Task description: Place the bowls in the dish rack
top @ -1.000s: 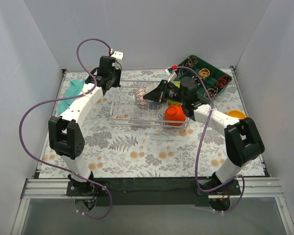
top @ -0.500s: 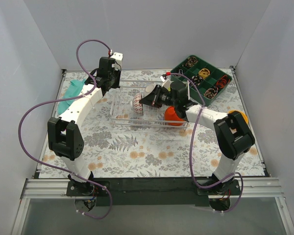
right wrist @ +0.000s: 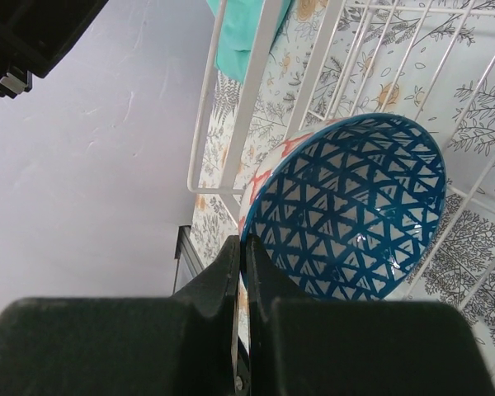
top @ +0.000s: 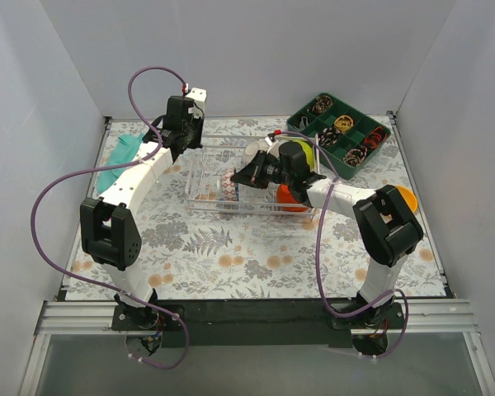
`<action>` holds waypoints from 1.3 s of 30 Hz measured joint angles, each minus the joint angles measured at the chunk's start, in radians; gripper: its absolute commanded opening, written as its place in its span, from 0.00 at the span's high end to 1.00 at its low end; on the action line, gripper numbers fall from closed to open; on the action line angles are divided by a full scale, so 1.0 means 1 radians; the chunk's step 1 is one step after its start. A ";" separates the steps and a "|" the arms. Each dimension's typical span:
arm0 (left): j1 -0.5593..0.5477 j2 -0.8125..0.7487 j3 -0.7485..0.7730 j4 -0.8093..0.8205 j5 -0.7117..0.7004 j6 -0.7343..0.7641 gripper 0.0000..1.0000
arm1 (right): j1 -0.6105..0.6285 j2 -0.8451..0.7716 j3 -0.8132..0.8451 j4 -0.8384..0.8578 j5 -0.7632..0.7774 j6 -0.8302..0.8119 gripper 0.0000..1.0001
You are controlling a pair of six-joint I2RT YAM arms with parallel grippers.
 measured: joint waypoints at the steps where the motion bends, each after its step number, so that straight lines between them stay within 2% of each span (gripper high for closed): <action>1: 0.000 0.000 0.000 0.000 0.000 0.000 1.00 | -0.001 0.000 0.000 0.001 0.000 0.001 0.99; 9: 0.000 0.000 0.000 0.000 0.007 0.000 1.00 | -0.026 -0.055 -0.077 -0.002 0.007 -0.018 0.98; 10: 0.000 0.000 0.000 0.000 0.009 0.000 1.00 | -0.031 -0.067 -0.089 -0.006 0.011 -0.024 0.95; 11: 0.000 0.000 -0.002 0.000 0.013 0.000 1.00 | -0.037 -0.080 -0.103 -0.016 0.014 -0.034 0.87; 14: 0.000 0.000 -0.002 0.000 0.023 0.000 1.00 | -0.055 -0.114 -0.132 -0.046 0.015 -0.051 0.76; 17: 0.000 0.000 -0.003 0.000 0.032 -0.001 1.00 | -0.074 -0.141 -0.150 -0.103 0.017 -0.086 0.72; 25: 0.000 0.000 -0.018 -0.001 0.056 -0.011 1.00 | -0.127 -0.187 -0.166 -0.310 0.071 -0.190 0.67; 30: 0.000 0.000 -0.030 -0.003 0.071 -0.018 1.00 | -0.137 -0.208 -0.161 -0.375 0.101 -0.235 0.64; 39: 0.000 0.000 -0.030 -0.003 0.095 -0.027 0.98 | -0.159 -0.257 -0.056 -0.497 0.108 -0.334 0.64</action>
